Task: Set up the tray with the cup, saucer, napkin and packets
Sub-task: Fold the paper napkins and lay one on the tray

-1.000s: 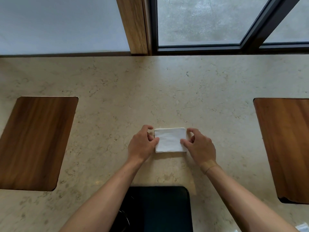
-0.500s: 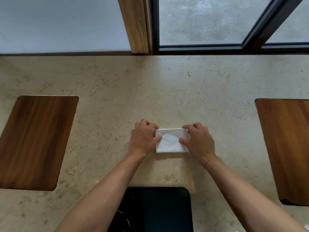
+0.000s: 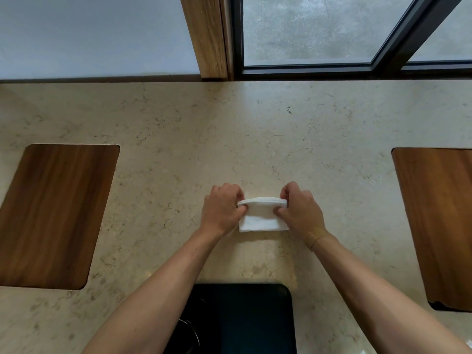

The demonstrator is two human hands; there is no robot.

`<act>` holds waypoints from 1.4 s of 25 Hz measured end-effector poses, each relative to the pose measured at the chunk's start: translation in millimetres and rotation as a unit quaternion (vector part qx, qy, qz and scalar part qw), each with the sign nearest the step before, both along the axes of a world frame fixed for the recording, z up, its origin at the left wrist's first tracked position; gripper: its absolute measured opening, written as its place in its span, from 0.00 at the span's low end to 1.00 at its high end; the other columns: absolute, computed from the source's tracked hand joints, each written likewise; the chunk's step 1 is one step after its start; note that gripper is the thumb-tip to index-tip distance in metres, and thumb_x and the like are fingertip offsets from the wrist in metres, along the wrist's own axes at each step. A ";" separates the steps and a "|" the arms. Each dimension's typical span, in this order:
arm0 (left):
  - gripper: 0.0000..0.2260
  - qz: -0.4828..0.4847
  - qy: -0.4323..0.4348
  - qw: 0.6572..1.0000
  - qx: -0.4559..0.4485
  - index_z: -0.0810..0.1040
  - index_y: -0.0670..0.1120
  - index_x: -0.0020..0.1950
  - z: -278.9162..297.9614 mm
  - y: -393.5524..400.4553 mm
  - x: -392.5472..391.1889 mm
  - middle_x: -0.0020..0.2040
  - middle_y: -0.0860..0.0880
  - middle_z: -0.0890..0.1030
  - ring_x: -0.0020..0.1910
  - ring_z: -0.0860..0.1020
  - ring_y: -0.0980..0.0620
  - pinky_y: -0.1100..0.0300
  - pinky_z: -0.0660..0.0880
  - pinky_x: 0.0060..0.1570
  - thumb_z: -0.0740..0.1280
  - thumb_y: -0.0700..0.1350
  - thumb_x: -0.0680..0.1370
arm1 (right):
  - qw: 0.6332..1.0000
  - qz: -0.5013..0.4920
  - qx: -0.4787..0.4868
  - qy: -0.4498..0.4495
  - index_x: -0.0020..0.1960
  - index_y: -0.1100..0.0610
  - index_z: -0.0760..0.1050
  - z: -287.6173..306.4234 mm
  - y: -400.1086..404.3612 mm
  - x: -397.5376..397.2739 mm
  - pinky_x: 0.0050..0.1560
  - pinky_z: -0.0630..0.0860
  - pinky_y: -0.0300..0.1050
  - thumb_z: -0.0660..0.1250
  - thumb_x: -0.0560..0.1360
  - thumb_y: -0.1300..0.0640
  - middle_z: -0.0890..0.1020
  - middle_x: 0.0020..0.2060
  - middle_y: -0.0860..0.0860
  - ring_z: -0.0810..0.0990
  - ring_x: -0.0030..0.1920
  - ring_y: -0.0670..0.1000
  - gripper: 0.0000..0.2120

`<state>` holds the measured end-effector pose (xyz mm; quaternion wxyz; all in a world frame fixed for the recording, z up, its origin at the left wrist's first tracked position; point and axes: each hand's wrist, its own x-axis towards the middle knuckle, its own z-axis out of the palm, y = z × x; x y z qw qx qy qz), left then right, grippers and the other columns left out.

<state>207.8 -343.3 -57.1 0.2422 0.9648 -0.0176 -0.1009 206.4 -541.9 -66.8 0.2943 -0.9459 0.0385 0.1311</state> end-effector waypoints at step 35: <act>0.10 0.077 0.203 0.966 -0.143 0.78 0.52 0.54 66.7 23.2 -118.5 0.46 0.53 0.83 0.46 0.81 0.54 0.57 0.76 0.47 0.70 0.52 0.75 | 0.970 -0.127 0.182 0.097 0.49 0.50 0.78 72.8 -2.7 -138.8 0.44 0.78 0.45 0.70 0.73 0.50 0.83 0.42 0.46 0.81 0.43 0.47 0.07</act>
